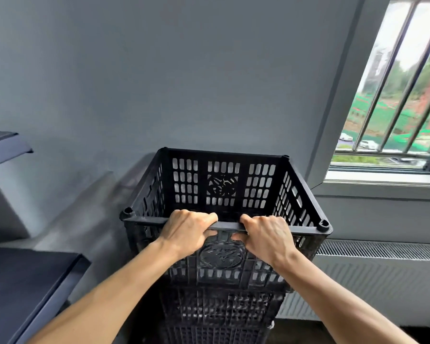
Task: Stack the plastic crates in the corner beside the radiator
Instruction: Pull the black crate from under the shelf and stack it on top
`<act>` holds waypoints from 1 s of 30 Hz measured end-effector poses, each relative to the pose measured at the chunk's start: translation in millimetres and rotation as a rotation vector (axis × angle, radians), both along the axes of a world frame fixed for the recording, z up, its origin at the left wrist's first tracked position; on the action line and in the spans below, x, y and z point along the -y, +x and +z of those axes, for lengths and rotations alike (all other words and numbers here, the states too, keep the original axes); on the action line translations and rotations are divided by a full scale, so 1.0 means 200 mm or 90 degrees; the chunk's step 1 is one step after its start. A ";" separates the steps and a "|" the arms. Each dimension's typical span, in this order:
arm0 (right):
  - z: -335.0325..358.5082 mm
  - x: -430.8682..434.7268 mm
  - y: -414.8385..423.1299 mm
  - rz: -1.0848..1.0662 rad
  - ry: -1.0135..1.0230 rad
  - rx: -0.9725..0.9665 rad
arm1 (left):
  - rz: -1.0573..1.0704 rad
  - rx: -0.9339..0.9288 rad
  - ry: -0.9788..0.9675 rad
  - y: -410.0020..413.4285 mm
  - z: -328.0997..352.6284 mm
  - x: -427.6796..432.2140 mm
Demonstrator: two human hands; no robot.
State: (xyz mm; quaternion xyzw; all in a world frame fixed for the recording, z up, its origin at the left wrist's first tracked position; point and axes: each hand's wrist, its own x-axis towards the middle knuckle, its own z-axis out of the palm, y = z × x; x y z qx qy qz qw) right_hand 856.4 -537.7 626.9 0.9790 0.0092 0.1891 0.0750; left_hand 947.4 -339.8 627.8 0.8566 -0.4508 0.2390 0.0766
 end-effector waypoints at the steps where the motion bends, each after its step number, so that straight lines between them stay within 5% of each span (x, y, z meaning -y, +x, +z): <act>1: -0.01 -0.01 0.03 -0.010 0.001 -0.005 | -0.006 -0.005 0.002 0.04 -0.01 0.00; 30: -0.16 0.12 0.28 0.004 -0.046 -0.021 | 0.020 -0.189 0.054 0.30 -0.13 0.08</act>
